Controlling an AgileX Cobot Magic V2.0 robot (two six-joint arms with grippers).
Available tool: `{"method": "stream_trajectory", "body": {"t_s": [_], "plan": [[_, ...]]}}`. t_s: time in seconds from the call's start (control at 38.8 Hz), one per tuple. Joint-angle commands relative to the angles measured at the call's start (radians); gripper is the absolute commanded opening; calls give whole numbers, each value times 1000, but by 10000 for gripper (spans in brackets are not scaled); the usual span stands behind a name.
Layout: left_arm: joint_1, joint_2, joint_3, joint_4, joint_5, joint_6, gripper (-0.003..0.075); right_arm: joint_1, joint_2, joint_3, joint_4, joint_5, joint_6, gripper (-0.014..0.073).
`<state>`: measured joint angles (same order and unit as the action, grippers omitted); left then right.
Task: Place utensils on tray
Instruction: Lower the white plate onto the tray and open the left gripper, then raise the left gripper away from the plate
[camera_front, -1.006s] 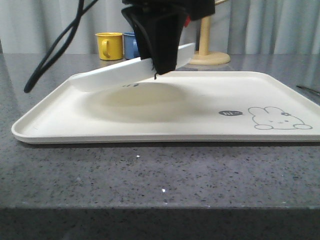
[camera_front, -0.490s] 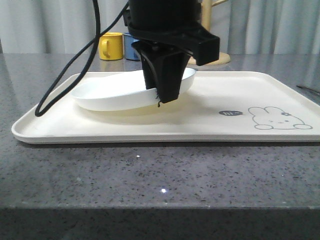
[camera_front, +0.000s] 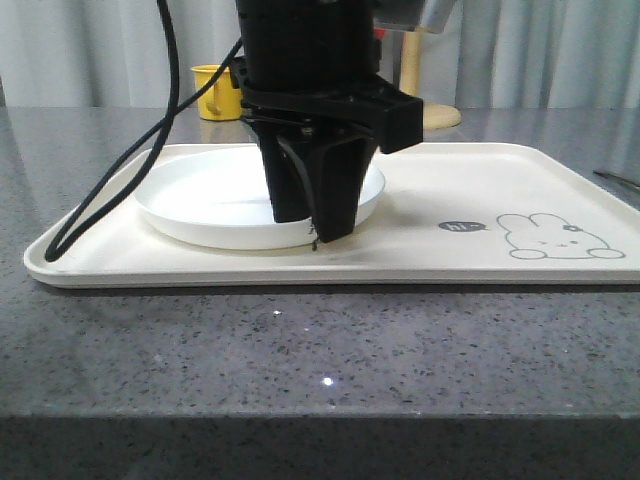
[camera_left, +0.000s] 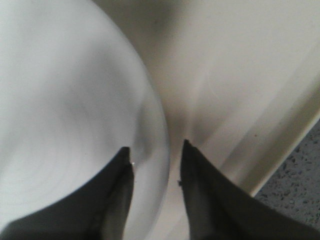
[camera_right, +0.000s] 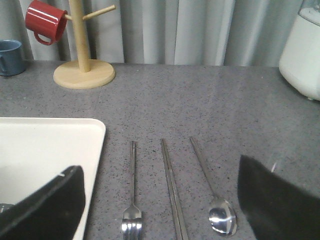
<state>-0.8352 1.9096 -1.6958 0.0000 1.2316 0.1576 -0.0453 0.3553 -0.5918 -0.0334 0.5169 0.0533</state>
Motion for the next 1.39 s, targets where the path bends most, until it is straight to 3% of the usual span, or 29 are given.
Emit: {"method": "stream_trajectory", "body": {"t_s": [0.0,0.1,0.31,0.39,0.49,0.72,0.75,0.98,1.24,1.37], "plan": [[1,-53,-27,-24,28,-14,488,-4,15,-38,-13,-70,-5,640],[1,-59,-53,-24,28,-14,566,-4,15,-38,-13,-70,-5,640],[1,-113,-102,-16,28,-14,565,-4,15,-38,-13,-70,-5,640],[1,-148,-102,37,28,-14,529,-4,15,-38,-13,-70,-5,640],[10,-193,-102,79,28,-14,409,-4,15,-38,-13,-70,-5,640],[93,-293,-51,77,28,-14,-1,-4,15,-38,-13,-70,-5,640],[102,-304,-40,77,28,-14,-17,-4,15,-38,-13,-70,-5,640],[309,-449,153,30,-37,-27,-18,-4,15,-38,-13,-70,-5,640],[540,-726,513,-51,-343,-29,-18,-4,15,-38,-13,-70,-5,640],[598,-891,704,-56,-512,-29,-18,-4,15,-38,-13,-70,-5,640]]}}
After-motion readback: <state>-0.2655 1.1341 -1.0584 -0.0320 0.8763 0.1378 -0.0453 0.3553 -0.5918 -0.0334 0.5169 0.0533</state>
